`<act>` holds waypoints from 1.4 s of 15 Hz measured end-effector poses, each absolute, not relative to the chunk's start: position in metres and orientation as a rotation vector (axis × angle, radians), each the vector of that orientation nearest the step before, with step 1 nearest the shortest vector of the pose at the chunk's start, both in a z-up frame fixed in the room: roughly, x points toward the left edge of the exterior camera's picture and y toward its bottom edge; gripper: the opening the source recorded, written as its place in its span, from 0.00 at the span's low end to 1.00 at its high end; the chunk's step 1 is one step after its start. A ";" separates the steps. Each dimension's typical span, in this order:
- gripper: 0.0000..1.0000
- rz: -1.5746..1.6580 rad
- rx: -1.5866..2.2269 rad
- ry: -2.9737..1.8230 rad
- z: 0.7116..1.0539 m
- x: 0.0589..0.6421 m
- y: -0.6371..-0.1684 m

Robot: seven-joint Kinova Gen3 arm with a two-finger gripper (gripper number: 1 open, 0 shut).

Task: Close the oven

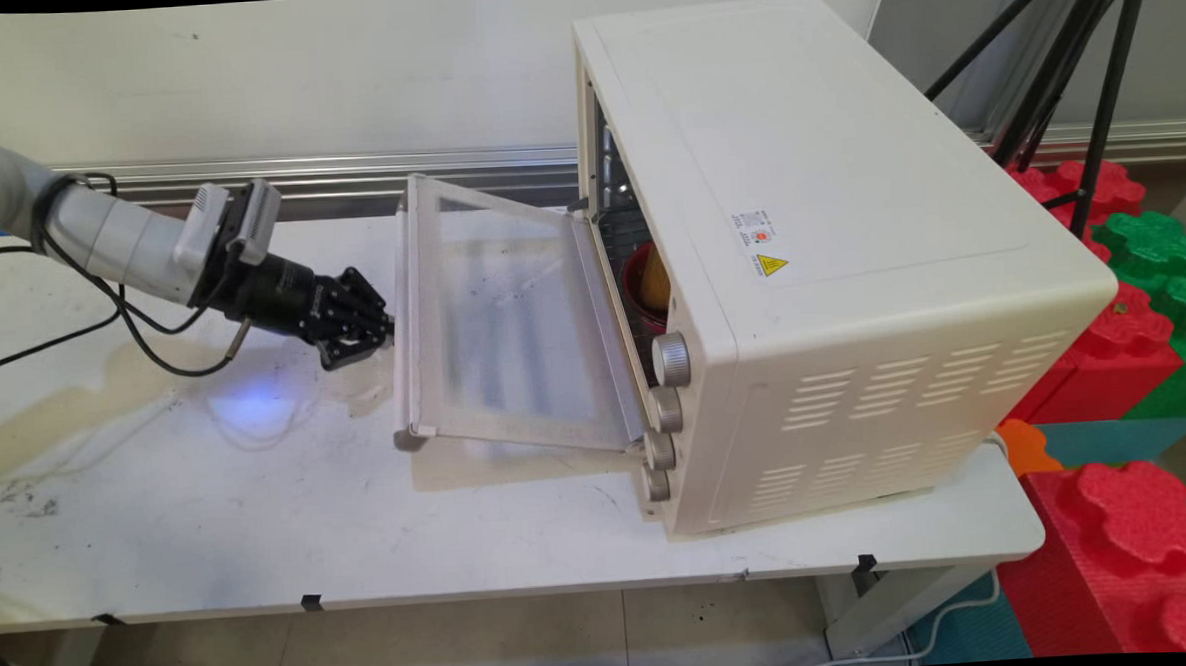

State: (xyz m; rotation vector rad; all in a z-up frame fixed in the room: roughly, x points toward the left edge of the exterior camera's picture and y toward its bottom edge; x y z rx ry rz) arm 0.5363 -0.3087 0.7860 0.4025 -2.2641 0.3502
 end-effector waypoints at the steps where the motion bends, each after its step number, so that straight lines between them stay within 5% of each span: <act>1: 0.00 0.359 0.403 -2.253 0.791 0.536 -0.308; 21: 0.00 0.417 0.355 -2.061 0.853 0.460 -0.351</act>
